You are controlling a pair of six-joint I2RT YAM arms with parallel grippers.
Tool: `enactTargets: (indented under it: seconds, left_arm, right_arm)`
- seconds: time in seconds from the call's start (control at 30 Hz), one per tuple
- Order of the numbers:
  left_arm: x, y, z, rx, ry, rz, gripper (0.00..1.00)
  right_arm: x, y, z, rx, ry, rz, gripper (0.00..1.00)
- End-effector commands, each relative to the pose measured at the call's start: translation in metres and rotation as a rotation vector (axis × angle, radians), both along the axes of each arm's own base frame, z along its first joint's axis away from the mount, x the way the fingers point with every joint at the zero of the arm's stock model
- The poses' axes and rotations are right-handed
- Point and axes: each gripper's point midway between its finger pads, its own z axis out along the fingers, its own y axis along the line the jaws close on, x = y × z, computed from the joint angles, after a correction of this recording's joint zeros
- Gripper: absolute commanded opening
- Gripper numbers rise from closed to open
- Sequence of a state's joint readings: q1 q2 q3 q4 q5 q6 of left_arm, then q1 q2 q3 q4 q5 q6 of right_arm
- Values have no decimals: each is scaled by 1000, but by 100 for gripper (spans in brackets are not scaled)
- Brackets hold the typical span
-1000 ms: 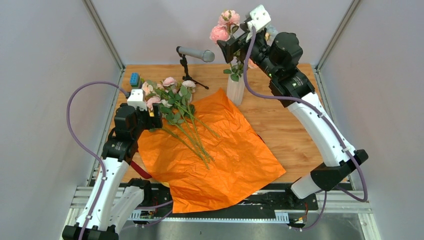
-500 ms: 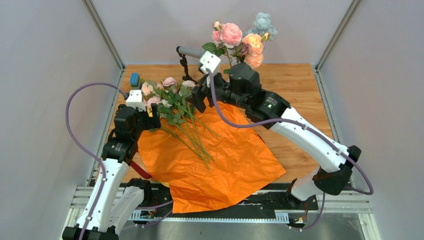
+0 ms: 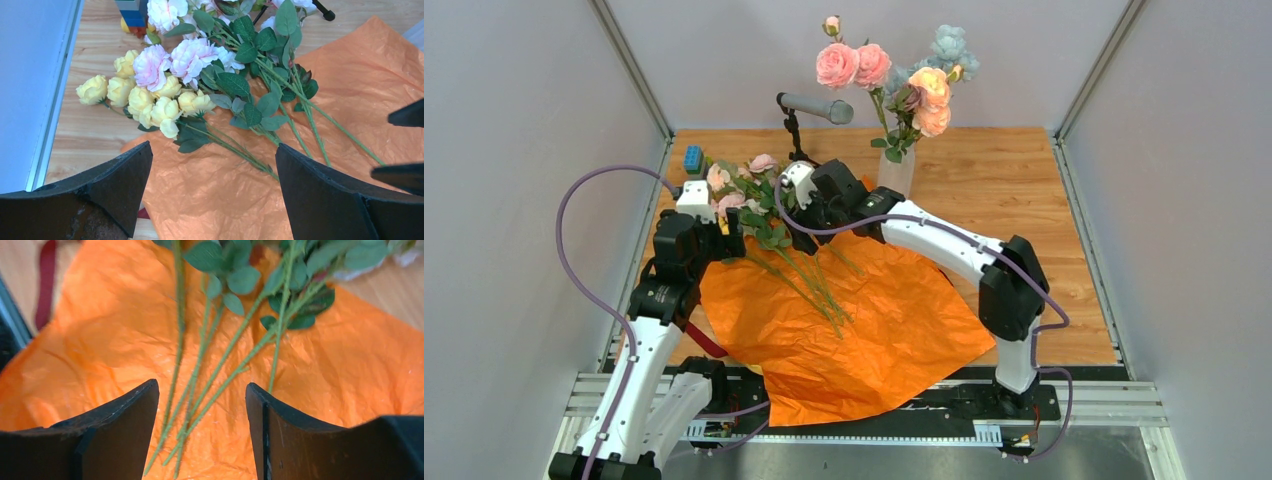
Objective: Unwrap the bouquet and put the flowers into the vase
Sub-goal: Insert the fake flower into the vase.
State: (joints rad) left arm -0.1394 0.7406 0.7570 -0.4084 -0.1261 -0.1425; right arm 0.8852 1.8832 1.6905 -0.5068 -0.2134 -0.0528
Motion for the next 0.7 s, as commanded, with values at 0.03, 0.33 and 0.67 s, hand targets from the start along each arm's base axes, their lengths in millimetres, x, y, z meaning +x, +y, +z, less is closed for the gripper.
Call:
enactTargets:
  seconds: [0.03,0.33,0.67]
  left_arm:
    - [3,3,1,23,-7,0,100]
    - [4,2,-1,24,2,-2,100]
    - [3,2,-1,26,2,-2,100]
  right_arm:
    - [33,-11,-42,-76,48,-56,64]
    - [68,-25,-98,-141,123,-93,56]
    - [68,-16,-122,-142,173,-54,46]
